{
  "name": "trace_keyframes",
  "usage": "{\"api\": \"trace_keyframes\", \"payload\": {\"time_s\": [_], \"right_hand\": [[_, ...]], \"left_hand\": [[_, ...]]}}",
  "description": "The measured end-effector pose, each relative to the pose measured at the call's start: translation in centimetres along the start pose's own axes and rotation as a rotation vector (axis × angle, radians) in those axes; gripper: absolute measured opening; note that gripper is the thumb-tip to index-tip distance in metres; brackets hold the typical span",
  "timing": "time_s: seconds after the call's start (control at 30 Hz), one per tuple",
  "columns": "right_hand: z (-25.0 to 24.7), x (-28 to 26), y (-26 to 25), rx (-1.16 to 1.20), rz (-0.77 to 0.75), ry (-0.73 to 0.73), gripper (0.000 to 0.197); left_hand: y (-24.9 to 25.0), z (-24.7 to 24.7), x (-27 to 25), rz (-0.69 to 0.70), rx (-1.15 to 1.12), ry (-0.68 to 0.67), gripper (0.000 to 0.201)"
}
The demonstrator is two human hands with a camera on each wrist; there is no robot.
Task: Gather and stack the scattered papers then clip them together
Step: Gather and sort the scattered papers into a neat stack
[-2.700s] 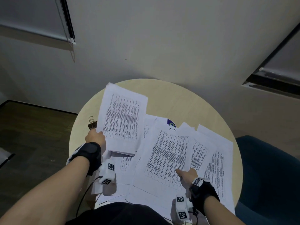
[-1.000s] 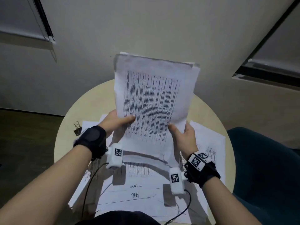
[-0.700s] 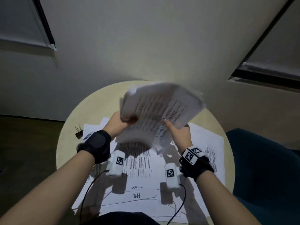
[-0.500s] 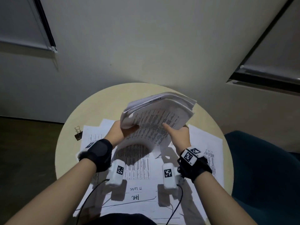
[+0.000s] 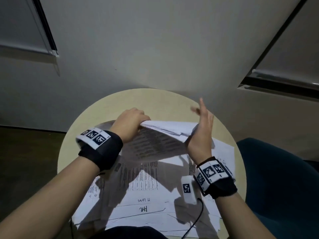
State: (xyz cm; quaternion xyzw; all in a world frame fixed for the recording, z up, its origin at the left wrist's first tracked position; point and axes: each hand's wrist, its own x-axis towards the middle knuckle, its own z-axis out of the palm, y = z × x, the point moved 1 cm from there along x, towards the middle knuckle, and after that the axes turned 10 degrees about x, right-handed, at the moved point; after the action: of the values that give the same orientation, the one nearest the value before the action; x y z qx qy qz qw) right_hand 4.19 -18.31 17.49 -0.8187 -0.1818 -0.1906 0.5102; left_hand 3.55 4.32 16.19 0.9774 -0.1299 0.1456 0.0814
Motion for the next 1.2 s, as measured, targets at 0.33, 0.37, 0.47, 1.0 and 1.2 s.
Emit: {"api": "trace_keyframes", "payload": {"time_s": [0.33,0.37,0.47,1.0,1.2], "right_hand": [[-2.4,-1.5,4.5,0.463,0.417,0.070,0.015],[-2.6,-1.8,4.9,0.485,0.450,0.086,0.012],[-2.7,-2.4,5.6,0.498,0.509,0.115,0.012],[-1.2,-7.4,12.2,0.434,0.781,0.019,0.024],[-0.6,-6.3,10.9,0.393,0.758,0.109,0.012]], "left_hand": [[-3.3,1.3,-3.9,-0.870,-0.691,0.207,0.120],[-3.5,1.6,-4.1,-0.887,-0.879,0.206,0.115],[-3.7,2.0,-4.4,-0.900,-1.151,0.213,0.079],[-3.7,9.8,-10.3,-0.861,-1.087,-0.167,0.033],[-2.5,8.8,-9.8,-0.828,-1.097,-0.024,0.026]]}}
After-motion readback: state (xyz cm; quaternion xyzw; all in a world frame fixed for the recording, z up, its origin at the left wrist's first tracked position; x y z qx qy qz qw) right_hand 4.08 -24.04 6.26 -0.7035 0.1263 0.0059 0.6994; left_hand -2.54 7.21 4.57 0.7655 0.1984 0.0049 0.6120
